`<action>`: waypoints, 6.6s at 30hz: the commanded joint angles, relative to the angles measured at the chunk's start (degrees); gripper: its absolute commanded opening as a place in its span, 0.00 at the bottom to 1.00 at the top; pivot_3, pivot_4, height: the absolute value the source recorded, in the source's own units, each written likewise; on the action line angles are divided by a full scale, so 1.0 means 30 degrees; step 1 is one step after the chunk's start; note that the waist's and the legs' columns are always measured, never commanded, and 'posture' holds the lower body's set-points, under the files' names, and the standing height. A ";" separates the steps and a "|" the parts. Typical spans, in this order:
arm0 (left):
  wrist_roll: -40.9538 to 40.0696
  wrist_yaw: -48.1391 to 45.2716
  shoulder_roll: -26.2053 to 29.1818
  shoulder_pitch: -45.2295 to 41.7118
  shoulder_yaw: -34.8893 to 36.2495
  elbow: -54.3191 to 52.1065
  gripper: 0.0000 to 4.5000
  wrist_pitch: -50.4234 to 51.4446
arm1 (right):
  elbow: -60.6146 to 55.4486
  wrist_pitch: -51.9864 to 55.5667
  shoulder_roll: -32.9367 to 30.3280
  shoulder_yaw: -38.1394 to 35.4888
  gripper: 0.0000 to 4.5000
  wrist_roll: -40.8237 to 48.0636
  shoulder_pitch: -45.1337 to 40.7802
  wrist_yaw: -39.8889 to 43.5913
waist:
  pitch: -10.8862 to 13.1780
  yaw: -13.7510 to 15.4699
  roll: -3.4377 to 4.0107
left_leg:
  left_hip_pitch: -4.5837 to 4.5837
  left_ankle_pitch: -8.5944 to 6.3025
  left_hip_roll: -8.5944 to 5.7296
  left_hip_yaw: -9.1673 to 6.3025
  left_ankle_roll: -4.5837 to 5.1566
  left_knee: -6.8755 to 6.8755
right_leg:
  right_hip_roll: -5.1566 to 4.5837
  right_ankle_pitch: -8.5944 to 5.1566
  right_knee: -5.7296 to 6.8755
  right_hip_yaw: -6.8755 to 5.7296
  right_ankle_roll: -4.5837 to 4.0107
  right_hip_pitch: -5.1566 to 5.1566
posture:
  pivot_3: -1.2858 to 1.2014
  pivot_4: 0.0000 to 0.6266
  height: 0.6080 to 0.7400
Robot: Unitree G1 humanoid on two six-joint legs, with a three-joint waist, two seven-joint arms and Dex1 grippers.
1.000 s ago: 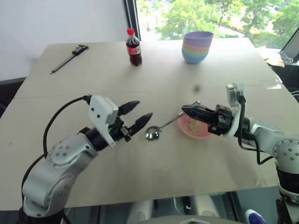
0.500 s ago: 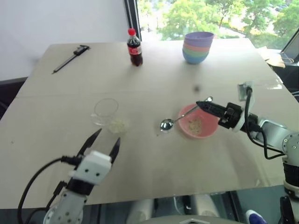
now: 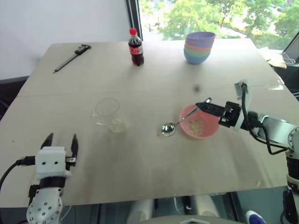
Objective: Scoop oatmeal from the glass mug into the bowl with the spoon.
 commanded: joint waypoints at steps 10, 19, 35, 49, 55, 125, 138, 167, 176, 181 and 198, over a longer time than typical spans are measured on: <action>-0.2902 -0.3164 0.1721 -0.3255 -0.0061 0.1430 0.65 0.1912 | -0.0852 -0.0741 0.0077 -0.0668 0.00 -0.0558 0.0429 0.0447 | 0.0000 -0.0146 0.0001 | 0.0008 0.0000 0.0002 -0.0005 -0.0001 -0.0002 | -0.0003 0.0003 0.0004 0.0007 -0.0002 -0.0001 | 0.52 0.24 1.00; -0.2950 -0.3960 0.2191 -0.6492 -0.0923 0.3653 0.65 0.3316 | -0.0853 -0.1180 0.0249 -0.0745 0.00 -0.2049 0.0674 0.1331 | -0.0001 -0.0140 0.0001 | 0.0005 0.0002 -0.0007 -0.0010 -0.0005 -0.0002 | -0.0006 0.0005 0.0009 0.0006 -0.0001 -0.0001 | 0.52 0.24 1.00; -0.2753 -0.4414 0.2260 -0.6916 -0.1564 0.3847 0.00 0.3573 | -0.1459 -0.1275 0.0614 -0.0741 0.00 -0.2295 -0.0259 0.1168 | -0.0034 -0.0191 0.0051 | 0.0038 0.0002 -0.0002 -0.0005 -0.0006 -0.0014 | -0.0040 0.0006 0.0021 0.0024 -0.0003 0.0001 | 0.52 0.24 1.00; -0.2780 -0.6170 0.2370 -1.2384 -0.5424 0.4452 0.00 0.6158 | 0.0126 -0.1620 0.3309 0.1147 0.00 -0.3697 -0.8715 0.0162 | -0.0030 -0.0024 0.0058 | -0.0165 0.0055 -0.0048 -0.0023 -0.0095 0.0000 | -0.0048 0.0010 0.0032 -0.0001 0.0000 -0.0176 | 0.52 0.24 1.00; -0.2919 -0.6619 0.2132 -1.4028 -0.6078 0.5287 0.00 0.6531 | -0.0520 -0.1478 0.2663 0.2772 0.00 -0.6782 -0.8413 0.2770 | -0.0034 -0.0123 0.0054 | -0.0577 0.0064 -0.0056 -0.0018 -0.0110 0.0145 | -0.0059 0.0016 0.0150 0.0000 0.0002 -0.0579 | 0.52 0.24 1.00; 0.0439 -0.6203 0.0094 -1.5904 -0.8018 1.1387 0.00 0.0549 | 0.6472 0.9873 0.9365 -1.2068 0.00 -0.4061 -1.1516 -0.9386 | -0.0120 -0.0228 0.0120 | -0.0362 0.0052 -0.0146 0.0033 -0.0056 0.0296 | -0.0089 0.0019 0.0527 0.0099 0.0003 -0.0484 | 0.52 0.24 1.00; 0.0388 -0.6176 0.0363 -1.5858 -0.7784 1.2503 0.00 0.0029 | 0.5750 0.3380 0.4676 -0.7333 0.00 0.6686 -0.7048 -1.3237 | -0.0128 -0.0309 0.0130 | -0.0283 0.0048 -0.0127 0.0054 -0.0041 0.0295 | -0.0065 0.0016 0.0511 0.0118 0.0006 -0.0394 | 0.52 0.24 1.00; -0.0971 -0.4938 0.0429 -1.3106 -0.6763 0.8994 0.00 0.3134 | -0.4859 -0.3101 -0.6948 0.2914 0.00 -1.2170 -0.4982 0.5917 | -0.0145 -0.0636 0.0157 | -0.0127 0.0019 0.0016 0.0153 -0.0011 0.0227 | 0.0062 0.0008 0.0311 0.0188 0.0019 -0.0249 | 0.52 0.24 1.00; -0.1271 -0.4702 0.0141 -1.2551 -0.6732 0.8334 0.00 0.3529 | -0.2535 -0.1962 -0.4019 0.0497 0.00 -1.0919 -0.6431 0.5376 | -0.0141 -0.0491 0.0122 | -0.0119 0.0021 0.0015 0.0155 -0.0018 0.0216 | 0.0023 0.0013 0.0297 0.0197 0.0010 -0.0242 | 0.52 0.24 1.00; -0.1320 -0.4577 -0.0191 -1.2382 -0.6863 0.8207 0.00 0.3569 | -0.1009 -0.0306 -0.0106 -0.1092 0.00 -0.5991 -0.8905 0.1167 | -0.0146 -0.0430 0.0124 | -0.0122 0.0021 0.0011 0.0141 -0.0018 0.0203 | -0.0010 0.0014 0.0312 0.0190 0.0005 -0.0250 | 0.52 0.24 1.00; -0.1407 -0.3800 -0.1438 -1.2382 -0.6876 0.8015 0.00 0.3429 | -0.0855 0.0515 0.3750 0.2573 0.00 -0.7091 -0.9294 0.0160 | -0.0154 -0.0182 0.0129 | -0.0262 0.0022 -0.0050 -0.0008 -0.0019 0.0207 | -0.0065 0.0016 0.0292 0.0037 0.0003 -0.0307 | 0.52 0.24 1.00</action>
